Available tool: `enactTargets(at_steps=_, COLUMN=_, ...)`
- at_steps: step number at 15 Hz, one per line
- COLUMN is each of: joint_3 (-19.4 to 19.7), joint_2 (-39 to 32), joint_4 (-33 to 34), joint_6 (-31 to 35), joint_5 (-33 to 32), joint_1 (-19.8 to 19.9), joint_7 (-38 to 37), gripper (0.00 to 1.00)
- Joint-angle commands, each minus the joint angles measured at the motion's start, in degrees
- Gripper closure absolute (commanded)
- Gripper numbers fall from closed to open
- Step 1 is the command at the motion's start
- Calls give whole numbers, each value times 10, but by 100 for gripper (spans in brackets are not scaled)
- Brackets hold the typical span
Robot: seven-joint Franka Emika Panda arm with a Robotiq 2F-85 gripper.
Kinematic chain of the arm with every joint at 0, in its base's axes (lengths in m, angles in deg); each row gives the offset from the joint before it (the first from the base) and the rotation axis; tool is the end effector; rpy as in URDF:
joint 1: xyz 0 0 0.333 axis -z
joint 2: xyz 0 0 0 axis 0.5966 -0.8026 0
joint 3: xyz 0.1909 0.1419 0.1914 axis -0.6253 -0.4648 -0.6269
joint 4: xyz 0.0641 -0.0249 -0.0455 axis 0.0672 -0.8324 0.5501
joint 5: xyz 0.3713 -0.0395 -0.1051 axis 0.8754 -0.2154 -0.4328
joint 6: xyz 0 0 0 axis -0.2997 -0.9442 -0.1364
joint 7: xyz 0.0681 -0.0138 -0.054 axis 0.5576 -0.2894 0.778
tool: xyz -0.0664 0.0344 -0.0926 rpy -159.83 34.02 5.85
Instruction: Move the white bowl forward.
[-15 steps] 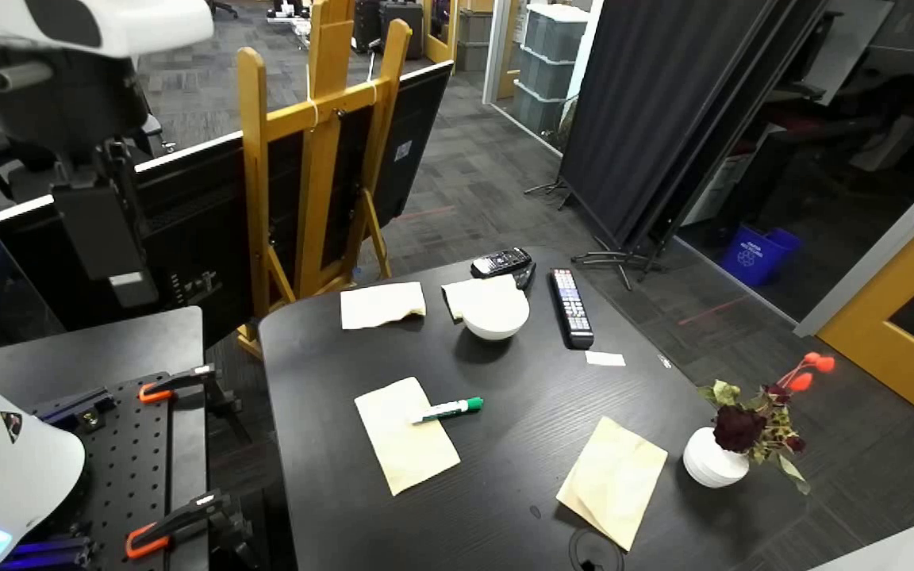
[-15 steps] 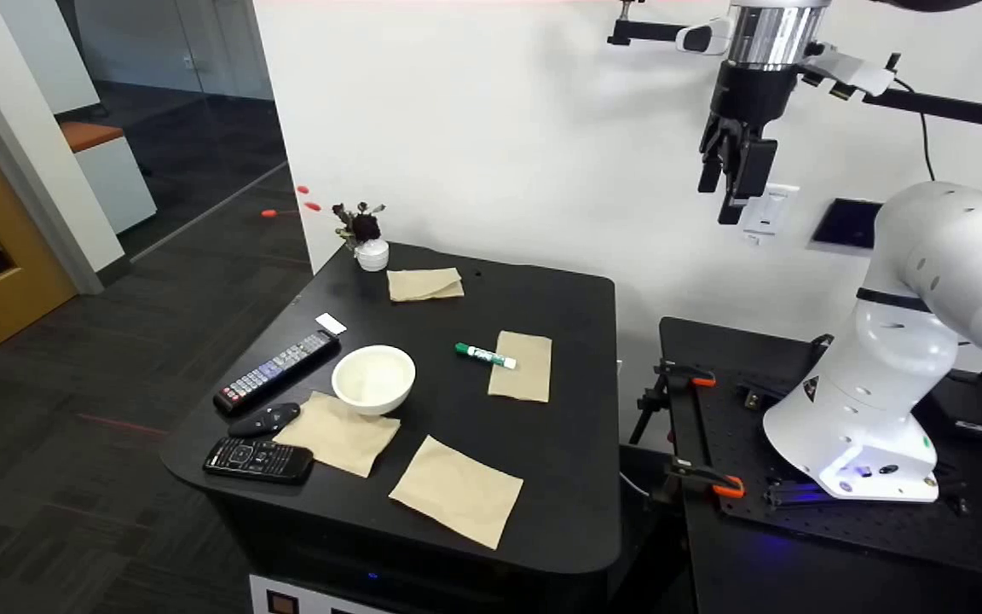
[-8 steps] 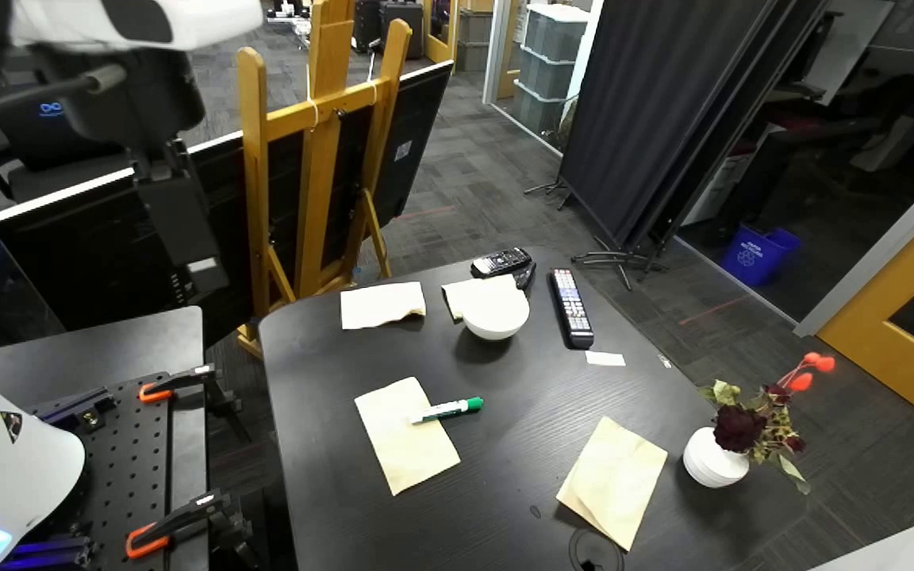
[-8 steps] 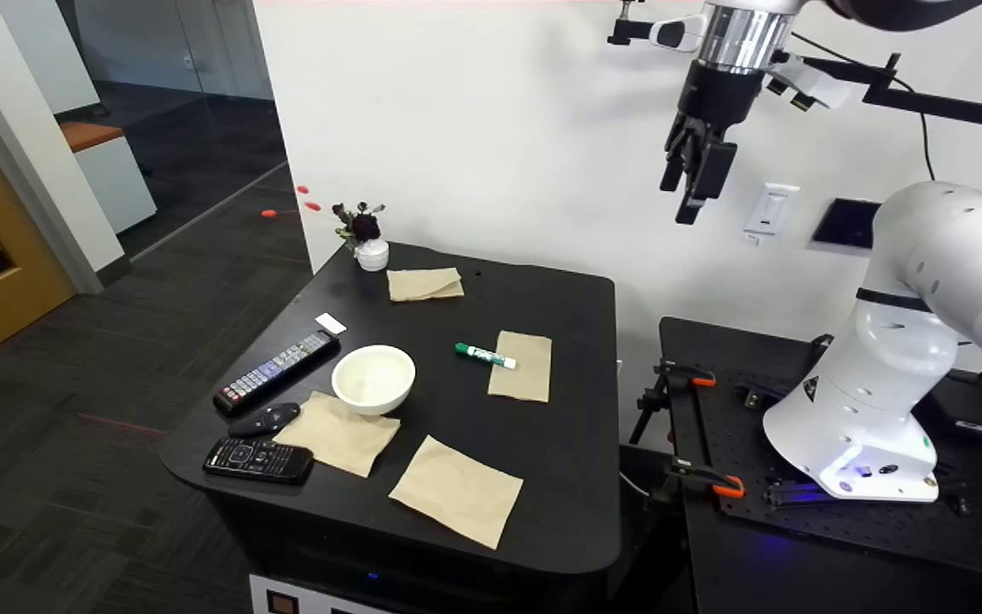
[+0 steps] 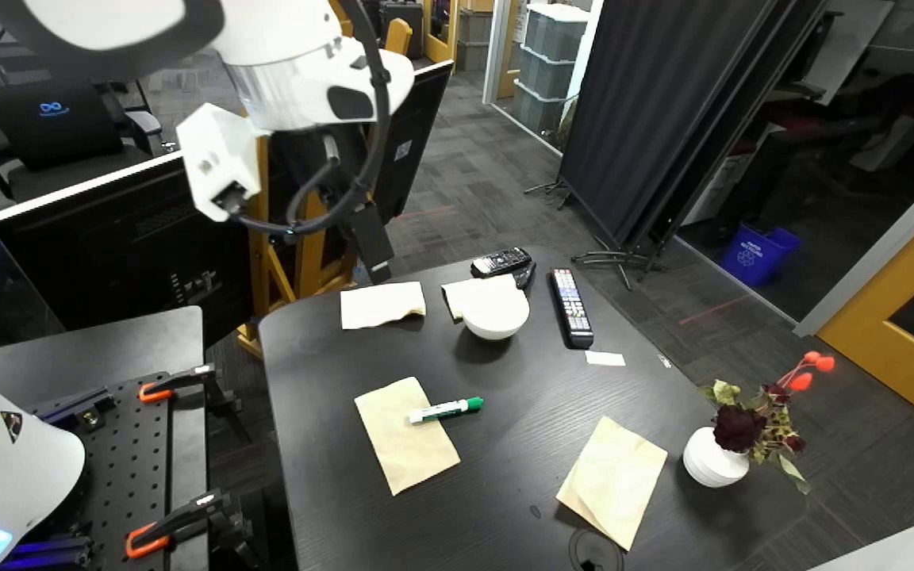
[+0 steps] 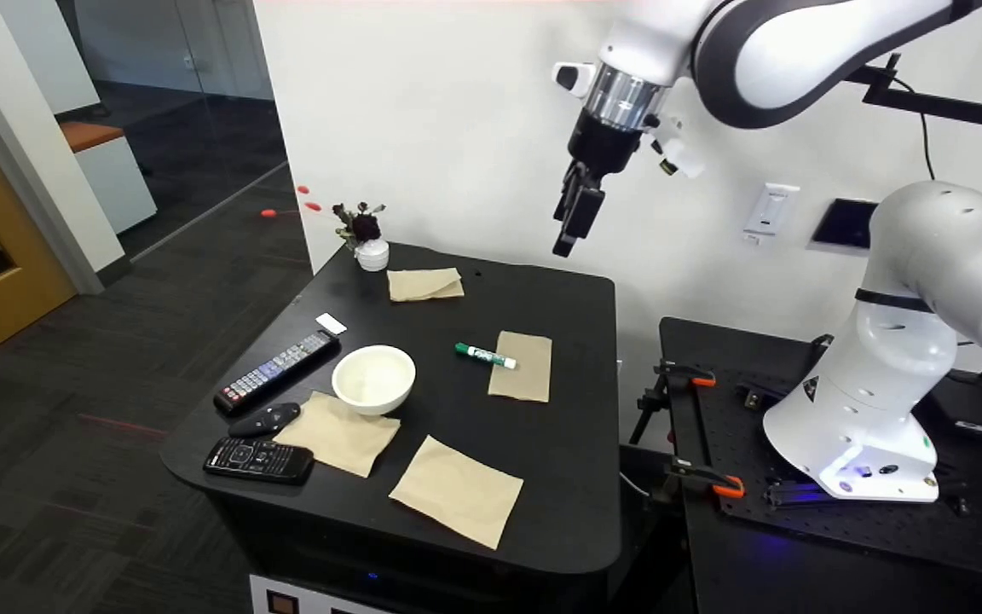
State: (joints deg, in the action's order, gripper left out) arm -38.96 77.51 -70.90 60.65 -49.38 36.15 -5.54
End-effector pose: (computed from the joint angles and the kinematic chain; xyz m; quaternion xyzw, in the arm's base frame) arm 0.4101 -0.0389 0.4014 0.9915 0.0505 0.1195 0.0117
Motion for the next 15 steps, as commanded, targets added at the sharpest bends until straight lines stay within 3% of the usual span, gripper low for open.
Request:
enactTargets(at_steps=1, joint_3=-24, joint_2=-128, joint_4=71, joint_6=79, joint_5=23, joint_1=-5, joint_7=-42, gripper=0)
enactTargets(at_steps=7, joint_3=-55, joint_2=-300, joint_4=185, joint_6=152, joint_5=6, joint_1=3, joint_7=-137, gripper=0)
enactTargets(at_steps=15, joint_3=-45, joint_2=-488, joint_4=355, joint_6=141, joint_5=20, joint_1=-3, joint_7=-161, gripper=0)
